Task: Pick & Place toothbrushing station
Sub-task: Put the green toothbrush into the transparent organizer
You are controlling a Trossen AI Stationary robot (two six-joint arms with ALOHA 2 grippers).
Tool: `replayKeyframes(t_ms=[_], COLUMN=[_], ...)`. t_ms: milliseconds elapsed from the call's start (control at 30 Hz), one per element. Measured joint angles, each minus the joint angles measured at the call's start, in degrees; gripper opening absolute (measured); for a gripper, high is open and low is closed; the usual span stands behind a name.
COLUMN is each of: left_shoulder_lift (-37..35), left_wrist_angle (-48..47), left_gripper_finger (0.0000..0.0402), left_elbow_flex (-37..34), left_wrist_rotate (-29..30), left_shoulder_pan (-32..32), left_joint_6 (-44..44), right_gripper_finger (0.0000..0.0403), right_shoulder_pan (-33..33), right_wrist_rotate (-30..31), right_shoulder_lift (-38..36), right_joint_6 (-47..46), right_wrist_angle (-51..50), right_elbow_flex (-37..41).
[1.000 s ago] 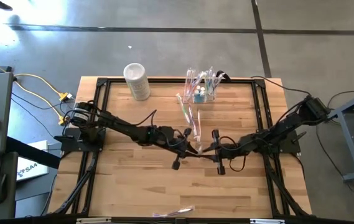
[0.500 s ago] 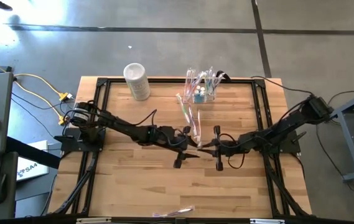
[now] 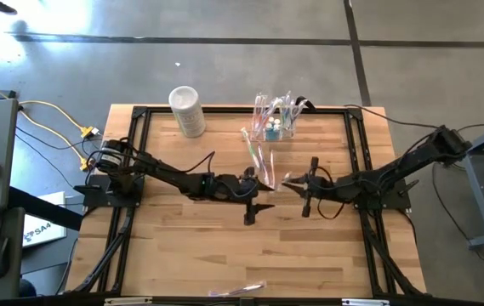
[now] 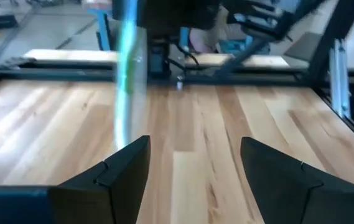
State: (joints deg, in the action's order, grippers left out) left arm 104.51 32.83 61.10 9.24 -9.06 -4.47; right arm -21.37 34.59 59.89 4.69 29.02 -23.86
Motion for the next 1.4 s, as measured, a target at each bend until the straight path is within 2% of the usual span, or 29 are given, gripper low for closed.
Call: replayKeyframes(t_ms=[67,233,267,333,500,733,967,1100,1400], left_shoulder_lift=[0.0,0.0,0.0,0.0,0.0,0.0,0.0,0.0,-0.02], left_wrist_angle=[0.87,-1.78,-2.78,-5.33,-8.05,-9.02,-9.5,-9.48,-9.45], left_gripper_finger=[0.0244,0.0244,0.0244,0.0244,0.0244,0.0244,0.0244,0.0244,0.0244], left_elbow_flex=[0.0,0.0,0.0,0.0,0.0,0.0,0.0,0.0,0.0], left_wrist_rotate=[0.13,0.11,-0.02,-0.22,-0.2,-0.21,-0.22,-0.21,-0.2], left_shoulder_pan=[0.06,-0.03,-0.03,-0.01,0.02,0.04,0.04,0.04,0.04], left_joint_6=[0.04,-0.42,-1.2,-3.5,-6.97,-6.99,-6.99,-6.99,-6.91], right_gripper_finger=[0.001,0.001,0.001,0.001,0.001,0.001,0.001,0.001,0.001], right_shoulder_pan=[0.02,1.54,2.5,5.3,15.91,34.35,46.98,50.59,54.76], right_wrist_rotate=[3.23,20.13,22.18,22.34,14.08,-5.42,-16.13,-20.25,-21.15], right_shoulder_lift=[-1.44,-3.62,-3.66,-4.25,-4.34,-3.8,1.02,6.87,20.99], right_joint_6=[0.2,5.52,6.55,8.72,12.13,9.46,6.96,6.78,2.02], right_wrist_angle=[-1.7,-5.05,-4.66,-4.06,-1.29,4.36,13.2,20.11,26.47], right_elbow_flex=[0.0,0.0,0.0,0.0,0.0,1.19,3.06,3.06,3.06])
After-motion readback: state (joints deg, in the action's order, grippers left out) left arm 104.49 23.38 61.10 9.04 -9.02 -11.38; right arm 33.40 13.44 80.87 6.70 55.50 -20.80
